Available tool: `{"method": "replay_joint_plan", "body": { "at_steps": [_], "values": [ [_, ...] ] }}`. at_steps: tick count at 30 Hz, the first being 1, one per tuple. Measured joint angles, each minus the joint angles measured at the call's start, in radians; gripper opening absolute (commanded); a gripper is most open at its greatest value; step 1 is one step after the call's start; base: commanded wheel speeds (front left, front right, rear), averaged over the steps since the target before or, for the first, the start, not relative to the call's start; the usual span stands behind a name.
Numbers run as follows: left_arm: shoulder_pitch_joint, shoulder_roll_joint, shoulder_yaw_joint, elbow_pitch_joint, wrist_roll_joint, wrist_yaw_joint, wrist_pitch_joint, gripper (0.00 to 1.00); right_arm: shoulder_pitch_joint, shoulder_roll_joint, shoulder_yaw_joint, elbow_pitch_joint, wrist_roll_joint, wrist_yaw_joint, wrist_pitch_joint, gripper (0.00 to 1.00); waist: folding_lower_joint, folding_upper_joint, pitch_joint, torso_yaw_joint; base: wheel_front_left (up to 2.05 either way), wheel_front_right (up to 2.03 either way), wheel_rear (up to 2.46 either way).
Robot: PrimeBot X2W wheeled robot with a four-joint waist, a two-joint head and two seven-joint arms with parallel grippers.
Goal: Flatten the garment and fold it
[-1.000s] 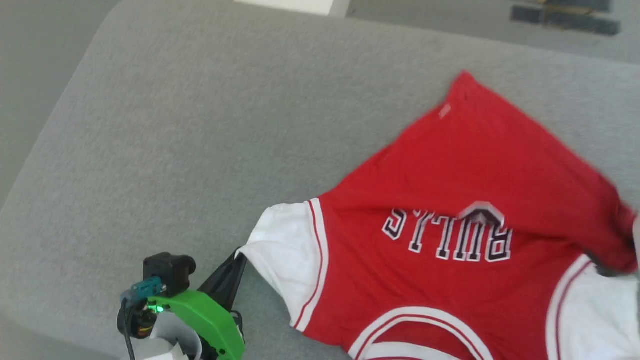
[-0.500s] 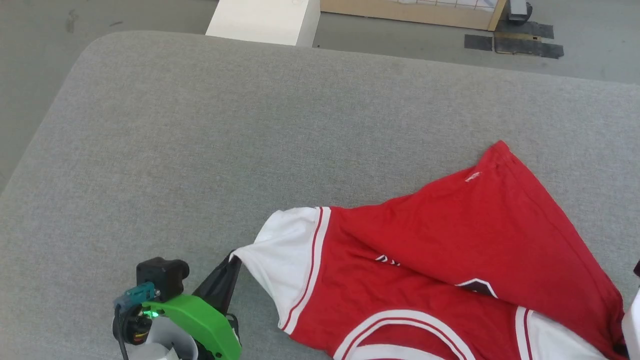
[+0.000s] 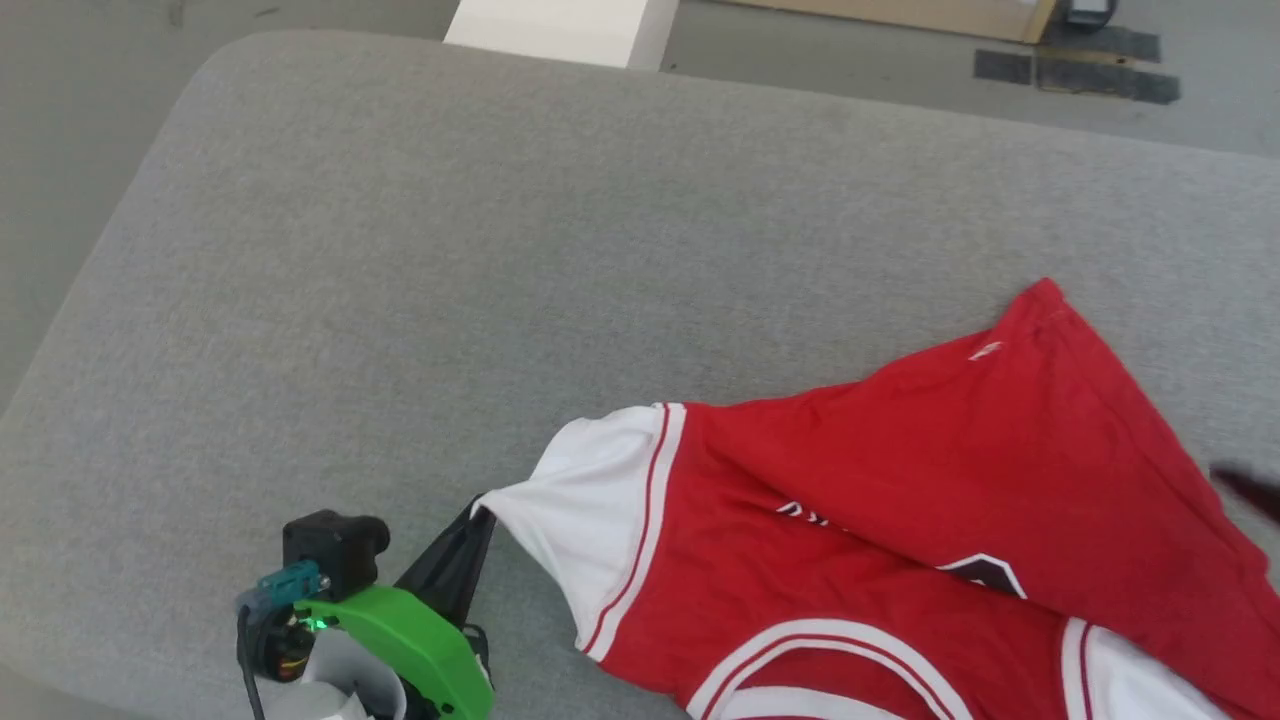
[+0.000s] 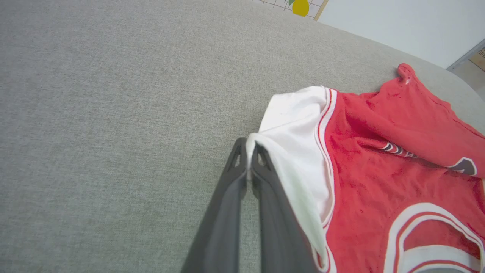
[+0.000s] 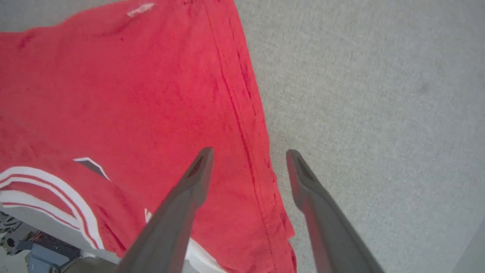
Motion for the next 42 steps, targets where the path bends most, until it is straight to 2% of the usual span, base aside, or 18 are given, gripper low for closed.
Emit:
{"method": "replay_joint_plan", "body": {
  "at_steps": [6, 11, 15, 20, 27, 28, 29, 30, 36, 42],
  "values": [
    [-0.032, -0.016, -0.013, -0.028, 0.018, -0.001, 0.0, 0.0, -0.201, -0.006, 0.104, 0.047, -0.047, 0.0, -0.036, 1.0, 0.0, 0.0, 0.043, 0.035, 0.0, 0.0, 0.0],
    [-0.064, -0.042, -0.025, -0.045, 0.031, -0.007, 0.0, 0.0, -0.316, -0.007, 0.204, 0.183, -0.119, 0.0, -0.061, 1.0, 0.0, 0.0, 0.092, 0.074, 0.0, 0.0, 0.0],
    [-0.082, -0.063, -0.035, -0.048, 0.041, -0.016, 0.0, 0.0, -0.392, -0.019, 0.244, 0.3, -0.173, 0.0, -0.087, 1.0, 0.0, -0.0001, 0.133, 0.11, 0.0, 0.0, 0.0],
    [-0.091, -0.087, -0.044, -0.034, 0.045, -0.027, -0.001, 0.0, -0.438, -0.024, 0.271, 0.422, -0.211, 0.0, -0.106, 1.0, 0.0, 0.0, 0.173, 0.154, 0.0, 0.0, 0.0],
    [-0.094, -0.108, -0.049, -0.006, 0.044, -0.044, -0.01, 0.0, -0.469, -0.069, 0.335, 0.459, -0.196, 0.0, -0.104, 1.0, 0.0, 0.0, 0.208, 0.201, 0.0, 0.0, 0.0],
    [-0.094, -0.108, -0.049, -0.002, 0.044, -0.045, -0.012, 0.0, -0.469, -0.08, 0.347, 0.457, -0.188, 0.0, -0.101, 0.79, 0.0, 0.0, 0.21, 0.205, 0.0, 0.0, 0.0],
    [-0.094, -0.109, -0.049, 0.002, 0.044, -0.045, -0.013, 0.0, -0.469, -0.089, 0.359, 0.455, -0.18, 0.0, -0.098, 0.25, 0.0, -0.0001, 0.212, 0.207, 0.0, 0.0, 0.0],
    [-0.094, -0.109, -0.049, 0.005, 0.043, -0.045, -0.013, 0.0, -0.469, -0.095, 0.366, 0.452, -0.174, 0.0, -0.098, 0.0, 0.0, -0.0001, 0.212, 0.208, 0.0, 0.0, 0.0],
    [-0.095, -0.109, -0.044, 0.018, 0.041, -0.05, -0.019, 0.0, -0.468, -0.099, 0.391, 0.455, -0.147, 0.0, -0.144, 0.0, 0.0, -0.0001, 0.206, 0.197, 0.0, 0.0, 0.0],
    [-0.097, -0.095, -0.035, 0.023, 0.041, -0.049, -0.019, 0.0, -0.469, -0.075, 0.393, 0.492, -0.126, 0.0, -0.286, 0.0, 0.0001, 0.0, 0.166, 0.173, 0.0, 0.0, 0.0]
  ]
}}
